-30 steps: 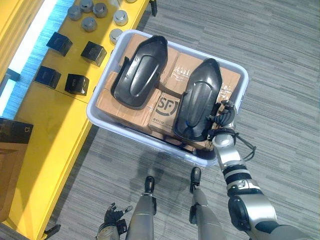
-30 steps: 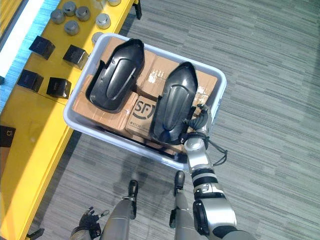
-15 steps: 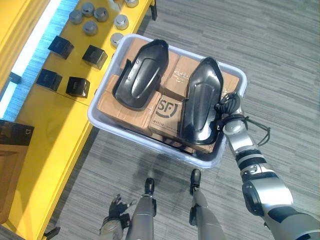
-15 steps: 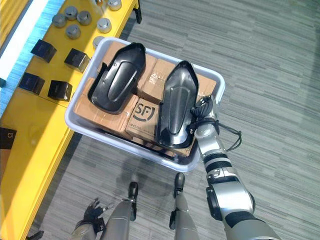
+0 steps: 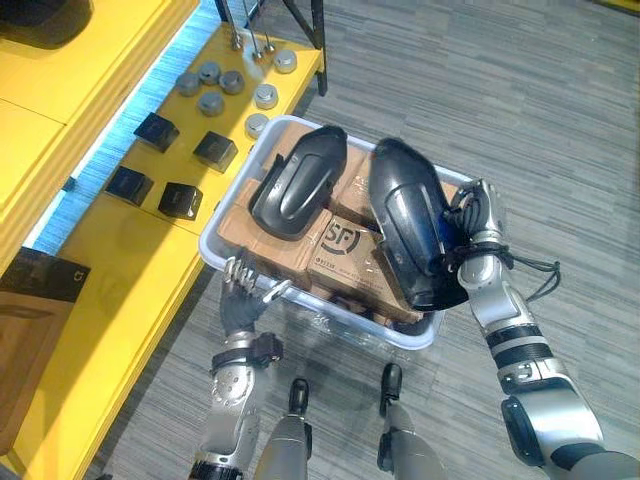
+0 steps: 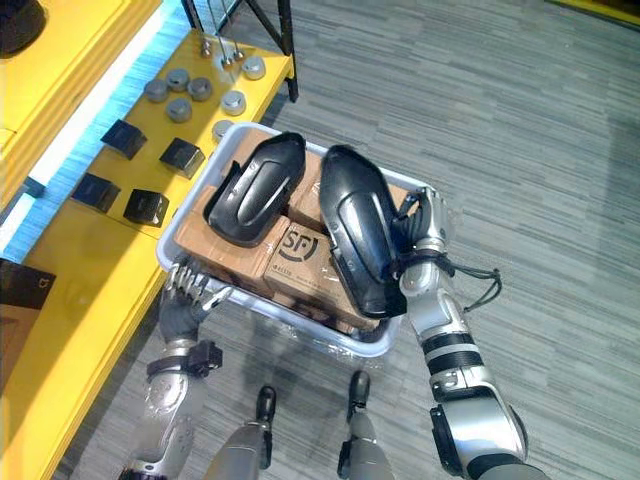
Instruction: Walk over and take plastic housings, then place them on the shelf
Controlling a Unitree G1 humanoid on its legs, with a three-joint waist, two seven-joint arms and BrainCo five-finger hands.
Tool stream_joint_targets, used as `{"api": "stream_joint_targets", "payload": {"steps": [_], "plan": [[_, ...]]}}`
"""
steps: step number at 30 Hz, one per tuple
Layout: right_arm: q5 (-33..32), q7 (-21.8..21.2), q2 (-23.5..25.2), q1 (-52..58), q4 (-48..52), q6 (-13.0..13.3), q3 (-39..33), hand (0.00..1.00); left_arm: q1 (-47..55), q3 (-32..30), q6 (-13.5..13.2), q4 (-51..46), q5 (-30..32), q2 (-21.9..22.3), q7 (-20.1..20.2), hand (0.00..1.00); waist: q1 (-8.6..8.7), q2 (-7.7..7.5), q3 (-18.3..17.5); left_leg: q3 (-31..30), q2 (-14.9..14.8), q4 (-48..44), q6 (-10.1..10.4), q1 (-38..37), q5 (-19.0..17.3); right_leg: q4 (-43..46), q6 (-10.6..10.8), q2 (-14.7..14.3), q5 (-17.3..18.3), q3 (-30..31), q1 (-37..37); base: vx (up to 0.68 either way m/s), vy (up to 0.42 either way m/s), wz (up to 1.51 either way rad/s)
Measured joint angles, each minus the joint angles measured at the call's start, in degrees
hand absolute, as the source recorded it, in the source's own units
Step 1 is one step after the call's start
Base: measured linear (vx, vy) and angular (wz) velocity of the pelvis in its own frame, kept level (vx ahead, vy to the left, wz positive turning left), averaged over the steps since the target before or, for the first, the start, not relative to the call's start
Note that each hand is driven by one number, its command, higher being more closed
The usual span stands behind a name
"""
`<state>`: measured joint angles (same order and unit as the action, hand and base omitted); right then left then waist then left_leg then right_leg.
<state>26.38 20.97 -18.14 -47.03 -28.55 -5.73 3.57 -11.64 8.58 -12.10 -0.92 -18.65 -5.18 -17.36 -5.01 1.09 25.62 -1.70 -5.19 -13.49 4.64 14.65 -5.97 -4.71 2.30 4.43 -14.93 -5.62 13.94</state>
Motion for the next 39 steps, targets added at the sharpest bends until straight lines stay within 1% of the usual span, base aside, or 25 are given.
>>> {"api": "stream_joint_targets", "payload": {"steps": [3,4,5,7,8,10,12,14,18,21,23,27,31,33,35,36,38,39], "plan": [[0.01,0.22,3.1,-0.02,0.79,0.11,0.18,1.0,-4.75,2.18,0.16,3.74,-0.23,-0.05,0.02,0.0,0.16,-0.77,-1.74,0.41,0.0,1.69,0.04,-1.03,1.05,-0.02,0.0,0.03,0.0,0.2,-0.12,0.04,0.015,-0.04],[0.01,0.51,4.41,-0.05,0.9,0.11,1.17,1.0,-6.89,3.07,0.25,5.87,-0.75,-0.06,0.03,0.0,0.36,-1.39,-2.35,0.91,-0.04,2.38,0.05,-1.78,1.35,-0.03,0.0,0.02,0.0,0.43,-0.3,0.03,0.027,-0.09],[0.0,0.55,5.97,-0.02,0.9,0.12,2.03,1.0,-8.61,3.71,0.42,8.43,-1.97,-0.05,0.02,0.0,0.95,-1.82,-3.0,1.06,-0.07,2.89,0.06,-2.52,1.54,-0.05,0.0,0.02,0.0,0.49,-0.8,0.01,0.027,-0.09],[0.0,0.77,8.24,-0.01,0.9,0.12,2.78,1.0,-10.1,4.41,1.05,12.01,-3.03,0.03,-0.02,0.0,1.42,-2.42,-4.38,1.74,-0.09,3.5,0.06,-3.42,1.54,-0.07,0.0,0.0,0.0,1.08,-0.97,0.0,0.041,-0.17],[0.0,1.07,9.16,-0.01,0.9,0.12,3.5,1.0,-10.38,4.94,1.44,13.41,-3.82,0.3,-0.07,0.0,1.36,-2.79,-5.24,2.38,-0.12,3.82,0.05,-3.96,1.54,-0.09,0.0,-0.04,0.0,1.74,-1.01,0.0,0.047,-0.24],[-0.01,1.55,10.62,0.0,0.91,0.12,3.75,1.0,-10.58,5.88,1.67,15.37,-4.03,0.61,-0.29,0.0,1.42,-3.12,-6.53,2.87,-0.23,4.16,0.06,-4.33,1.53,-0.1,0.0,-0.11,0.01,2.05,-1.04,-0.01,0.042,-0.14],[-0.01,2.02,12.01,0.0,1.21,0.12,4.06,1.0,-10.87,6.33,1.87,17.68,-5.06,1.14,-0.71,0.0,1.42,-3.26,-6.9,3.07,-0.37,4.76,0.17,-5.47,1.59,-0.12,-0.01,-0.25,0.03,2.17,-1.78,-0.02,0.036,-0.06],[-0.01,2.5,13.5,0.1,1.21,0.11,5.15,1.0,-11.07,6.36,2.29,20.7,-5.74,1.79,-1.52,0.0,1.42,-3.57,-8.47,3.22,-0.59,5.6,0.48,-6.0,1.78,-0.15,-0.1,-0.36,0.1,2.23,-1.9,-0.01,0.017,-0.02],[-0.02,2.89,15.25,0.16,1.28,0.12,6.77,1.0,-11.1,6.44,2.78,23.03,-6.25,2.23,-2.81,0.0,1.41,-4.01,-10.34,3.53,-0.88,6.75,0.75,-6.81,2.26,-0.16,-0.12,-0.64,0.12,2.35,-1.92,0.0,0.016,-0.04],[-0.04,3.38,17.18,0.41,1.28,0.11,7.77,1.0,-11.15,6.43,2.78,24.06,-7.96,2.3,-3.55,0.0,1.43,-4.4,-10.91,4.56,-0.91,7.87,0.76,-8.03,2.67,-0.17,-0.12,-0.77,0.11,3.31,-2.09,0.01,0.035,-0.14],[-0.05,3.77,18.19,1.15,1.28,0.12,8.93,1.0,-11.18,6.5,2.79,24.89,-10.34,2.43,-3.63,0.0,1.96,-4.56,-11.76,4.65,-0.92,8.14,0.76,-8.29,2.69,-0.18,-0.12,-0.78,0.11,3.36,-2.14,0.03,0.042,-0.05],[-0.08,4.72,19.19,2.39,1.3,0.12,9.2,1.0,-11.18,6.54,2.75,25.5,-12.98,2.55,-3.65,0.0,2.64,-5.07,-12.52,4.74,-0.94,8.16,0.75,-8.55,2.7,-0.23,-0.11,-0.77,0.1,3.4,-2.33,0.03,0.051,-0.02],[-0.09,5.49,18.95,4.29,2.71,0.12,12.03,1.0,-11.17,6.66,2.69,26.95,-16.48,2.7,-4.2,0.0,2.88,-5.24,-13.12,5.39,-1.26,8.69,0.78,-10.07,2.67,-0.51,-0.1,-0.94,0.17,3.81,-3.29,0.0,0.055,-0.07],[-0.13,5.74,18.95,5.05,3.47,0.26,14.16,1.0,-11.17,6.42,2.25,26.95,-19.18,2.83,-5.0,0.0,3.34,-5.24,-13.64,5.47,-1.3,8.9,0.84,-10.18,2.7,-0.51,-0.13,-0.98,0.29,3.82,-3.26,0.0,0.059,-0.01],[-0.25,5.87,19.27,6.09,3.82,0.43,16.94,1.0,-11.18,5.2,0.98,26.96,-24.11,3.28,-6.19,0.0,3.91,-5.31,-14.42,5.64,-1.55,9.26,1.06,-10.44,2.8,-0.51,-0.02,-1.2,0.55,3.87,-3.24,0.01,0.037,-0.03],[-0.28,5.87,19.3,6.57,4.28,0.44,17.32,1.0,-11.19,4.27,0.46,26.97,-25.36,3.54,-6.37,0.0,3.95,-5.35,-14.53,5.71,-1.66,9.3,1.13,-10.52,2.8,-0.51,-0.06,-1.3,0.57,3.89,-3.26,0.01,0.032,-0.1],[-0.67,5.89,19.68,7.9,4.72,0.49,18.61,1.0,-11.53,1.31,-2.14,26.96,-29.17,4.1,-6.78,0.0,4.1,-5.51,-14.78,6.48,-1.96,9.48,1.31,-11.02,2.79,-0.51,-0.31,-1.67,0.76,4.51,-3.26,0.01,0.027,-0.15],[-1.21,5.91,19.69,8.39,4.86,0.51,18.85,1.0,-11.75,0.79,-2.74,26.96,-30.23,4.1,-6.82,1.0,4.19,-5.51,-14.88,6.52,-2.02,9.48,1.34,-11.04,2.79,-0.51,-0.34,-1.73,0.77,4.52,-3.25,0.01,0.025,-0.09]]}}
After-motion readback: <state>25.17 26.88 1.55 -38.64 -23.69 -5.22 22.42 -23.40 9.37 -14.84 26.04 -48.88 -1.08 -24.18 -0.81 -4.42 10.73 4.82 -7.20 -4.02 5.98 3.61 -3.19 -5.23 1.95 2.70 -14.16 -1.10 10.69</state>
